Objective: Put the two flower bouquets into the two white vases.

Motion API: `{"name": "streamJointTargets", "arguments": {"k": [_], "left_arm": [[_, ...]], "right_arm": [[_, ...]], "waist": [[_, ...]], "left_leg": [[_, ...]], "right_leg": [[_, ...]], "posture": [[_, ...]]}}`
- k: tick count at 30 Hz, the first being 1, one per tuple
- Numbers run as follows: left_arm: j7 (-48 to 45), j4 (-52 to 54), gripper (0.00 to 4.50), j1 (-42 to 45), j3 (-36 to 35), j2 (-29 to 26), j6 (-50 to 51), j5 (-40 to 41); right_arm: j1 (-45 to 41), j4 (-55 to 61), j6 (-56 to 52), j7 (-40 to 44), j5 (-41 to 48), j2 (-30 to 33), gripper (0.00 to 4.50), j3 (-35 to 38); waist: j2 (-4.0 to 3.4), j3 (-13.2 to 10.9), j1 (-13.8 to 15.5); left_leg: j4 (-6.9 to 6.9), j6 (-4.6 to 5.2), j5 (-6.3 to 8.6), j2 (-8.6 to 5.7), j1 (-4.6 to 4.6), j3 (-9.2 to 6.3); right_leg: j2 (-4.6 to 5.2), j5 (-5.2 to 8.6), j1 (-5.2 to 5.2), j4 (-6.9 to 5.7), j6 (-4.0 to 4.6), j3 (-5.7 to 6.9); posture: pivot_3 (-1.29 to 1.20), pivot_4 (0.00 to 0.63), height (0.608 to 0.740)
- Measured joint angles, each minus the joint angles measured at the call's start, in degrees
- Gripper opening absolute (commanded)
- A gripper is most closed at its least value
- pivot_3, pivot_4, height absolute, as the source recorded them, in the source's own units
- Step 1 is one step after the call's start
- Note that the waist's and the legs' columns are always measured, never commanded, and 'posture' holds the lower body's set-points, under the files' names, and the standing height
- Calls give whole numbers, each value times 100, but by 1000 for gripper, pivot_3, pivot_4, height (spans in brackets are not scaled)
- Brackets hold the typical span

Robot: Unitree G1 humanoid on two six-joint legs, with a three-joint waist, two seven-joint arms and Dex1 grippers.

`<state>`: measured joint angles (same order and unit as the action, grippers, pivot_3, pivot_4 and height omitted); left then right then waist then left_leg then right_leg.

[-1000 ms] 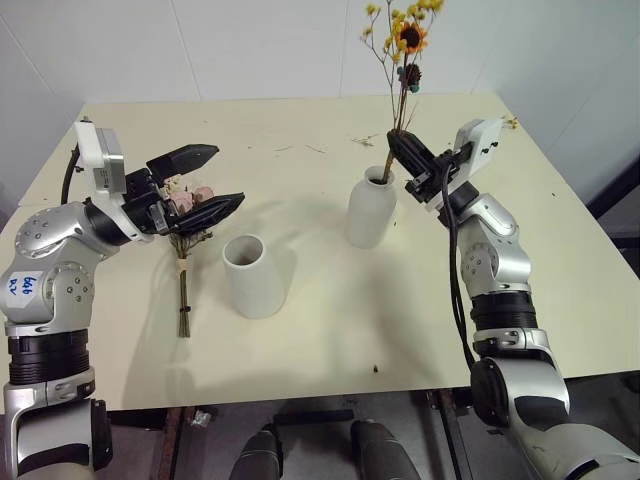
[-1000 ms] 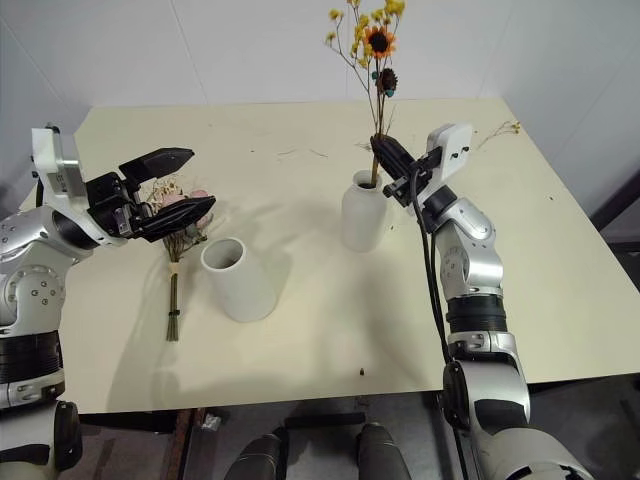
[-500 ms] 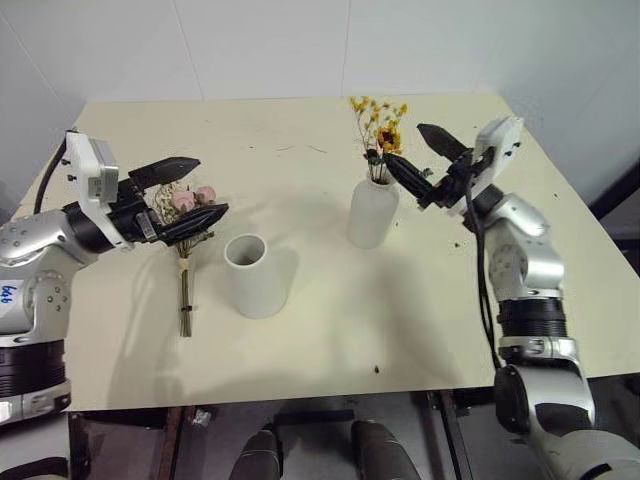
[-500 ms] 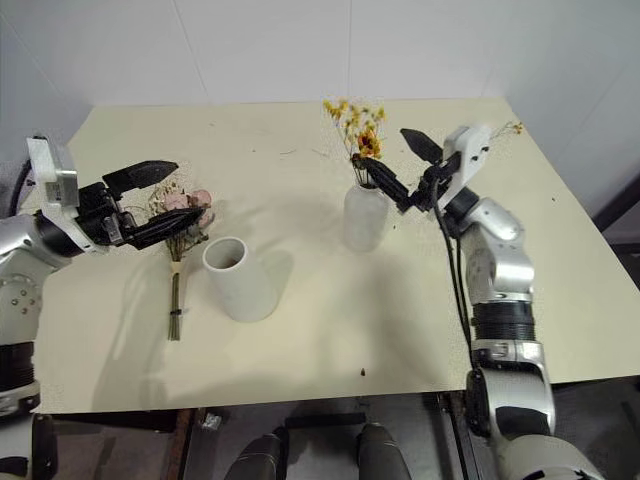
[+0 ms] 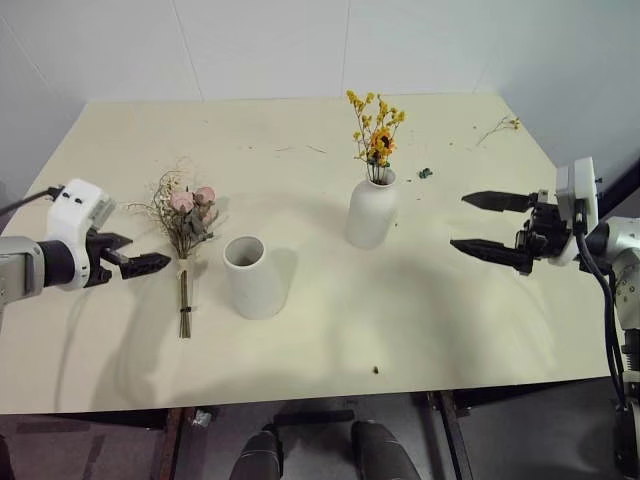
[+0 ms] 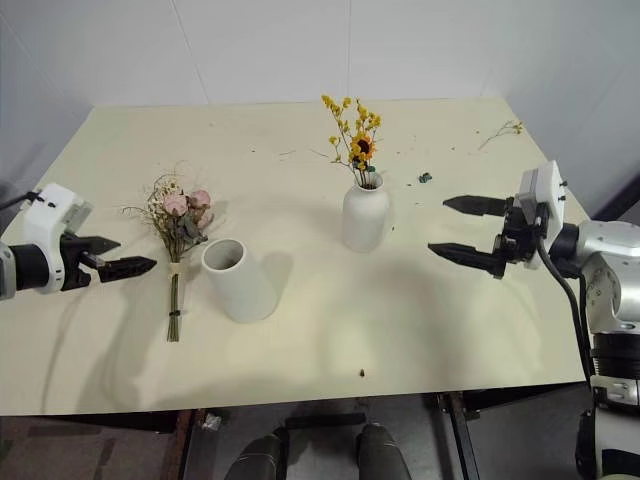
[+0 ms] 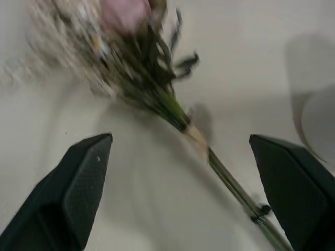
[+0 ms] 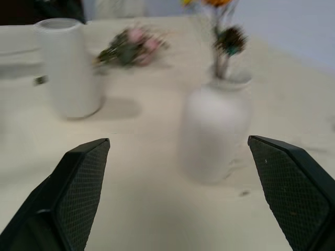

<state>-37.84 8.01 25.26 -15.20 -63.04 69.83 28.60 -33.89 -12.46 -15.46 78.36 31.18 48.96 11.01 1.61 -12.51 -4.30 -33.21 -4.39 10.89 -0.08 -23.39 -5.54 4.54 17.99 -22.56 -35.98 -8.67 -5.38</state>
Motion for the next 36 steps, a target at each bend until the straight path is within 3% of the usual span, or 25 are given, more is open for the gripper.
{"name": "streamJointTargets", "arguments": {"k": [4,9,22,26,36], "left_arm": [[259,89,4500,175,225,184,436,-10],[1012,-4,4500,657,635,915,888,-293],[1614,-913,4500,1061,739,1976,716,-633],[1610,-1081,3636,1183,802,2090,620,-695],[1301,-1332,536,1206,991,1846,394,-820]], "right_arm": [[-21,-159,204,52,-92,-1,4464,2],[-32,-102,214,8,-77,-65,4464,30],[531,799,-114,-168,393,-219,4464,133],[616,942,-247,-323,484,-228,4500,184],[614,1089,-351,-597,602,-247,4500,208]], "waist": [[0,0,-4],[1,0,74],[4,2,196],[4,2,248],[4,2,247]], "left_leg": [[-9,-3,-1,0,4,1],[-12,-4,-2,0,5,0],[-33,-10,4,-2,-1,-2],[-47,-10,4,-3,1,-1],[-52,-10,4,-2,-1,-1]], "right_leg": [[0,-2,7,1,1,0],[0,-4,8,0,-2,0],[0,-7,14,-1,-8,1],[0,-11,19,-1,-9,1],[0,-14,20,1,-9,1]], "posture": [[0,150,740],[0,150,740],[0,150,740],[0,150,740],[0,150,740]]}}
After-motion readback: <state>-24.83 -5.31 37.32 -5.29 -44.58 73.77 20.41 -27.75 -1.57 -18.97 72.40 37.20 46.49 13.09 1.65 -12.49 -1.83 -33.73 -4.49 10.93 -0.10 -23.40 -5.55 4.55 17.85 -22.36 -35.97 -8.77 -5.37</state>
